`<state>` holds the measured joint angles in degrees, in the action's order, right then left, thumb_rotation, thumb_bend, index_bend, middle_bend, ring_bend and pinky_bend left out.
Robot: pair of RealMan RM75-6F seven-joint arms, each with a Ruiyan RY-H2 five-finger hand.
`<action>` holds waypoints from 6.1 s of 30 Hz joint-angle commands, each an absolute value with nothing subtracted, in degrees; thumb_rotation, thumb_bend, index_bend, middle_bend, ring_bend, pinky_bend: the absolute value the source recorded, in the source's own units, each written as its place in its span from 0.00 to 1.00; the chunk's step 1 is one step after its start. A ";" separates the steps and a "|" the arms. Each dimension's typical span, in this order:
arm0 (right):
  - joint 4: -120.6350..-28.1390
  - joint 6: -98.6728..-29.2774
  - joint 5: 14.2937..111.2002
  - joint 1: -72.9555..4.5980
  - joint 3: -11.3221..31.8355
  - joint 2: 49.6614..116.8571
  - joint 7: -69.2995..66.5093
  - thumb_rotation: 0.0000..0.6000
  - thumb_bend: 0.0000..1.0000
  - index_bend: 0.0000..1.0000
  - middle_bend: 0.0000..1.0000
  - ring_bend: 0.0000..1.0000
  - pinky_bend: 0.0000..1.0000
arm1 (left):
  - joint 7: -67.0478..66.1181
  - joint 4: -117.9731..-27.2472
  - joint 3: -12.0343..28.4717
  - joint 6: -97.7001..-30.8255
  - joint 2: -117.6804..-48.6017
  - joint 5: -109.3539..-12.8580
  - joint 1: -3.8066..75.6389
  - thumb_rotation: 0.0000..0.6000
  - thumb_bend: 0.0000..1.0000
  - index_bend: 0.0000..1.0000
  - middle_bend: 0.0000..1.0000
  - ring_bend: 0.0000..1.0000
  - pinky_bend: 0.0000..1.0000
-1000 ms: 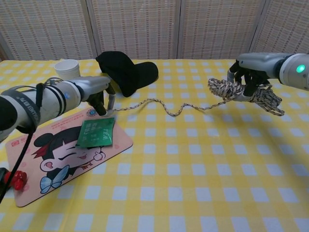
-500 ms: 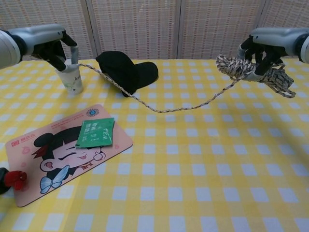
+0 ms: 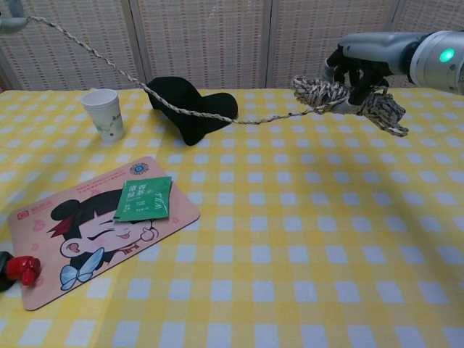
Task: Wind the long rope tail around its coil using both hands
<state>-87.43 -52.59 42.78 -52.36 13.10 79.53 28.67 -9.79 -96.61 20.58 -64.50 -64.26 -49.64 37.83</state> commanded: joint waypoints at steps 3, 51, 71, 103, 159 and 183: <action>-87.19 -52.63 41.51 -54.77 14.72 81.46 30.02 1.00 1.00 0.77 0.59 0.57 0.76 | -2.74 -100.87 22.12 -64.65 -58.99 -54.94 34.61 1.00 0.45 0.75 1.00 1.00 1.00; -74.52 -55.77 57.36 -63.88 16.44 101.14 18.31 1.00 1.00 0.79 0.60 0.57 0.76 | 26.29 -115.28 35.57 -46.81 -49.25 -48.74 50.32 1.00 0.45 0.75 1.00 1.00 1.00; -65.80 -56.01 66.61 -64.07 19.76 108.57 6.57 1.00 1.00 0.80 0.60 0.57 0.76 | 23.27 -109.79 34.06 -41.60 -54.23 -38.57 60.19 1.00 0.45 0.74 1.00 1.00 1.00; -63.99 -62.08 83.25 -58.70 12.77 106.74 -14.17 1.00 1.00 0.82 0.62 0.57 0.76 | 14.91 -100.10 29.54 -42.95 -58.39 -25.40 65.65 1.00 0.45 0.72 1.00 1.00 1.00; -65.16 -79.70 87.72 -48.01 15.50 100.62 -39.81 1.00 1.00 0.85 0.66 0.58 0.76 | 2.12 -81.83 18.75 -46.09 -63.97 -20.14 54.01 1.00 0.45 0.73 1.00 1.00 1.00; -60.37 -81.50 79.00 -49.63 25.28 108.77 -33.27 1.00 1.00 0.85 0.66 0.59 0.76 | 5.80 -88.00 18.97 -52.51 -60.40 -38.14 42.70 1.00 0.45 0.73 1.00 1.00 1.00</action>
